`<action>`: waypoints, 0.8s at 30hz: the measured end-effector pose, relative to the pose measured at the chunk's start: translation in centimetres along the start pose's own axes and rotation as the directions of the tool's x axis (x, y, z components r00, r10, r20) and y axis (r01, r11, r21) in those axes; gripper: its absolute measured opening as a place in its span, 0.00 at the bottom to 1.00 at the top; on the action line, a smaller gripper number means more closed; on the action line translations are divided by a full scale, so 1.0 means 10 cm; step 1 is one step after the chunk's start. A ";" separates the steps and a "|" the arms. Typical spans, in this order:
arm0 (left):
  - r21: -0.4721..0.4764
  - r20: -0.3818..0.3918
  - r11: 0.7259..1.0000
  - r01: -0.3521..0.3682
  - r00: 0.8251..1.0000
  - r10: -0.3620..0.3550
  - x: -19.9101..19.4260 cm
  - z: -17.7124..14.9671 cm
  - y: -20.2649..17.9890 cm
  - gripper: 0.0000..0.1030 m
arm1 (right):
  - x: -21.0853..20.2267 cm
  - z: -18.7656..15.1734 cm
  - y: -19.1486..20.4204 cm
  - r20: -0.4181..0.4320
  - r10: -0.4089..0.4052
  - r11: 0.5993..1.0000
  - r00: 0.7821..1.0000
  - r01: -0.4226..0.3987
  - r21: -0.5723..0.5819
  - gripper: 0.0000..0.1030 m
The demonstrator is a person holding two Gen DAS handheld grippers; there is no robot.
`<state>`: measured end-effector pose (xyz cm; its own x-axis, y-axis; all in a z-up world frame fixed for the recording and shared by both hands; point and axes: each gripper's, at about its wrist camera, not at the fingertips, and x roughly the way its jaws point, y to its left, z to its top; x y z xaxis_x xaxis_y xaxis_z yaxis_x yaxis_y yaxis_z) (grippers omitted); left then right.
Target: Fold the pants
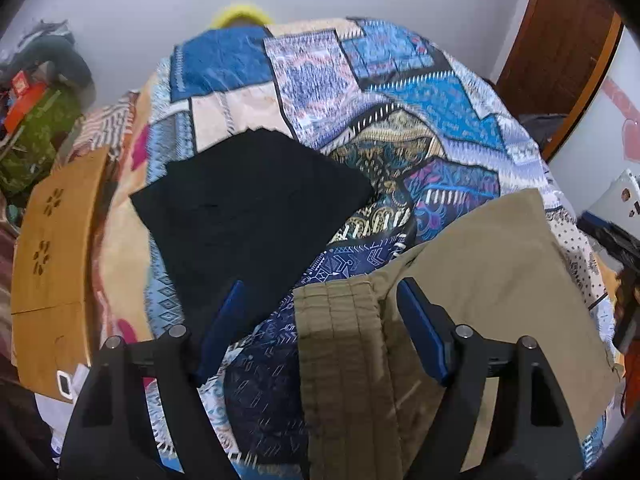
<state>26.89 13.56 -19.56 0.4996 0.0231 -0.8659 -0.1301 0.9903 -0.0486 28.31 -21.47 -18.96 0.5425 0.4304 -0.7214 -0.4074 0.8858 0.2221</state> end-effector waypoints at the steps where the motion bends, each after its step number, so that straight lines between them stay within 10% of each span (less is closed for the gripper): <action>1: -0.002 -0.010 1.000 0.004 1.000 -0.004 0.06 0.00 0.00 0.75 | 0.09 0.03 -0.04 0.000 -0.004 1.000 1.000 0.004 0.008 0.57; 7: -0.011 -0.042 1.000 0.030 0.999 -0.030 0.34 -0.06 0.00 0.75 | 0.70 0.18 -0.32 -0.080 0.012 0.996 0.997 -0.005 0.090 0.55; 12: -0.030 -0.014 0.999 0.013 1.000 -0.014 0.39 -0.12 0.05 0.72 | 1.05 0.13 -0.40 -0.147 0.002 0.996 0.989 0.012 0.091 0.24; 24: -0.078 0.053 0.996 -0.051 0.997 0.055 0.09 -0.05 0.09 0.71 | 0.93 0.20 -0.28 -0.142 -0.125 0.992 0.982 0.125 -0.009 0.20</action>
<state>26.75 14.41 -20.60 0.5364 0.0846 -0.8397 -0.2215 0.9742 -0.0434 35.99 -19.56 -25.00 0.4796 0.2872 -0.8292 -0.3433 0.9310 0.1239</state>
